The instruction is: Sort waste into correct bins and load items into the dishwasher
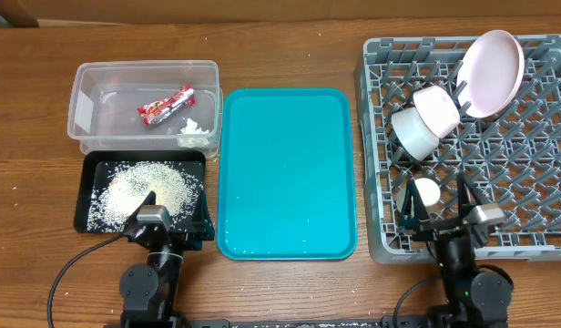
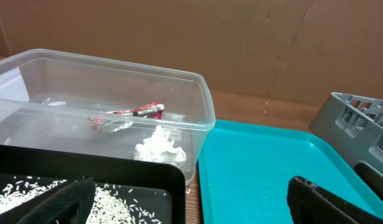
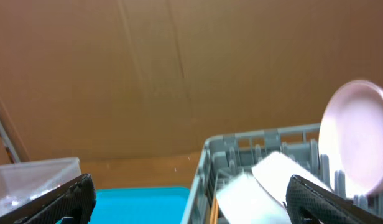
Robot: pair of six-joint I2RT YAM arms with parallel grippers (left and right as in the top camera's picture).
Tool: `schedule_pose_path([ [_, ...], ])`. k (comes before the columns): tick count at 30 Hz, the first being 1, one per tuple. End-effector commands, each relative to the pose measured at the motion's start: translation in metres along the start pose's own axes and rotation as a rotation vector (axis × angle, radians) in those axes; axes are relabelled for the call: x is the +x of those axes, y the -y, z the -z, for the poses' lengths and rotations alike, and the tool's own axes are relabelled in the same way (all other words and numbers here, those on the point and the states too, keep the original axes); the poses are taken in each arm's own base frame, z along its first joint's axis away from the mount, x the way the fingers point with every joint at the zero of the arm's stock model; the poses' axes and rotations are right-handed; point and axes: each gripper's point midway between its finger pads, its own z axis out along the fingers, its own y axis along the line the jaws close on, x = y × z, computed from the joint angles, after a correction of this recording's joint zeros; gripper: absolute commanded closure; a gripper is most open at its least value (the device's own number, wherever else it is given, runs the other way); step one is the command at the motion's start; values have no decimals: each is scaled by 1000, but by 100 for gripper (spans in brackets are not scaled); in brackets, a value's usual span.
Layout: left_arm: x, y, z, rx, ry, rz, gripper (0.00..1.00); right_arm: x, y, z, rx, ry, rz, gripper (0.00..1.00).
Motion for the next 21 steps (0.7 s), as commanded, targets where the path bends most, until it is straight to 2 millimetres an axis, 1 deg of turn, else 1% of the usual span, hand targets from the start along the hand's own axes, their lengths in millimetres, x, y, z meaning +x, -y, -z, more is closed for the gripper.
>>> schedule_pose_path([
  [1,1,0,0,1,1,10,0,-4,1,1,2,25,10,0],
  [4,1,0,0,1,1,10,0,0,2,1,5,12,9,0],
  [7,1,0,0,1,1,10,0,9,4,1,14,-28,6,0],
  [12,1,0,0,1,1,10,0,45,12,5,47,-174,-4,0],
  [21,1,0,0,1,1,10,0,48,13,5,53,-186,-5,0],
])
